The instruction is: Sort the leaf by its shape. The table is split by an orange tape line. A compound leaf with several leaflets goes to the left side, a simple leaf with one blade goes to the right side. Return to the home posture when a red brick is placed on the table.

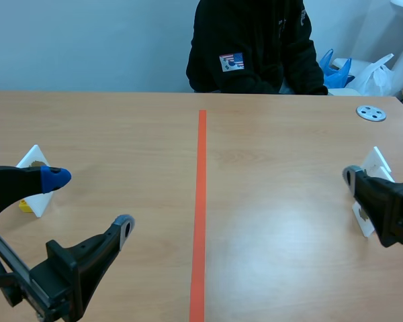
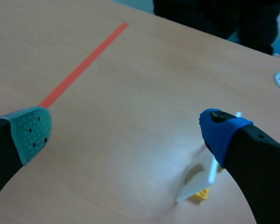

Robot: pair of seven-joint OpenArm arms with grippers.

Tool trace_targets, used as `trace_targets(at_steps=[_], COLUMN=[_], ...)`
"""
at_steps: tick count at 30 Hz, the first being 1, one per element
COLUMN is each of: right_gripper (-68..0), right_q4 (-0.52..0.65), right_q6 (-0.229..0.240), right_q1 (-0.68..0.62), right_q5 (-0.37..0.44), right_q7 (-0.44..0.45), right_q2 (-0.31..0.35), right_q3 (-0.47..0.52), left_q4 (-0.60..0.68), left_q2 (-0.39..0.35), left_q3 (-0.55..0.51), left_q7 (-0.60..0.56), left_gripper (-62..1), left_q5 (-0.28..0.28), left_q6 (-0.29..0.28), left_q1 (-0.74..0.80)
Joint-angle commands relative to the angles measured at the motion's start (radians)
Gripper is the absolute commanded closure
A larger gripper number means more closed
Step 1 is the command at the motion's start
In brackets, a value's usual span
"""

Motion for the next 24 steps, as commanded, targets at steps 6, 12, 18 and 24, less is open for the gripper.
trace_targets(at_steps=[6, 12, 18, 24], right_gripper=[-67.9, -67.9, -67.9, -67.9], right_q4=[0.088, 0.126, 0.136, 0.136], right_q6=[0.000, 0.000, 0.004, 0.003], right_q1=[-0.046, -0.103, -0.143, -0.148], right_q5=[0.019, 0.019, 0.026, 0.026], right_q7=[-0.032, -0.052, -0.051, -0.039], right_q2=[0.009, -0.021, -0.040, -0.040], right_q3=[-0.080, -0.091, -0.092, -0.119], left_q4=[0.010, 0.010, 0.010, 0.010], left_q2=[-0.002, -0.042, -0.064, -0.064], left_q3=[-0.007, -0.008, -0.009, -0.009], left_q7=[-0.003, 0.000, 0.013, 0.024], left_gripper=[-62.3, -62.3, -62.3, -62.3], left_q5=[-0.006, -0.011, -0.017, -0.018], left_q6=[0.006, 0.007, 0.009, 0.008], left_q1=[-0.005, -0.003, -0.003, -0.003])
